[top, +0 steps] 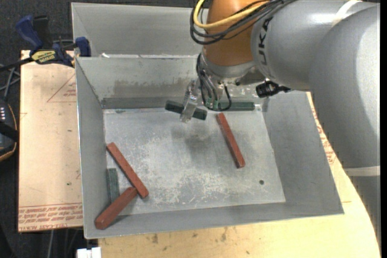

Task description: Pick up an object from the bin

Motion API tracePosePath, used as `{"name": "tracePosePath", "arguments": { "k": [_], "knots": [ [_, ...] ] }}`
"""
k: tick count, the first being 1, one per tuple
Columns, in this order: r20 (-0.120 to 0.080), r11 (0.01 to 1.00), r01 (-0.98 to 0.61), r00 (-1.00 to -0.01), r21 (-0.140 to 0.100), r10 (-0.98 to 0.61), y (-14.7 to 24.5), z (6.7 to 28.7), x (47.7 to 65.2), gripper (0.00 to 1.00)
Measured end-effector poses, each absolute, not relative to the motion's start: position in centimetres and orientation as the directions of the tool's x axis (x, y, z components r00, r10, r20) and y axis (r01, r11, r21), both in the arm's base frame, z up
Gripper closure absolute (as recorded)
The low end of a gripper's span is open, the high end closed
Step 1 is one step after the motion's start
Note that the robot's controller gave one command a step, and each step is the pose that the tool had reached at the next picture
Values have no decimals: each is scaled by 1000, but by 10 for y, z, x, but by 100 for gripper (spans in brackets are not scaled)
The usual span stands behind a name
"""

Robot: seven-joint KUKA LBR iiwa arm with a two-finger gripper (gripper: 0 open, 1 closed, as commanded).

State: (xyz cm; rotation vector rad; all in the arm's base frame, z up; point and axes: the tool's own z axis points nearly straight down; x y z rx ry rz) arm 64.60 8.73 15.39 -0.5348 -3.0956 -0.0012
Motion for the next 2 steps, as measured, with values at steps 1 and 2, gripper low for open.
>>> {"name": "tracePosePath", "arguments": {
  "k": [1,2],
  "knots": [
    [-5,942,335,-942,3,335,88,164,648,100],
    [-5,942,335,-942,3,335,88,168,648,100]
  ]
}}
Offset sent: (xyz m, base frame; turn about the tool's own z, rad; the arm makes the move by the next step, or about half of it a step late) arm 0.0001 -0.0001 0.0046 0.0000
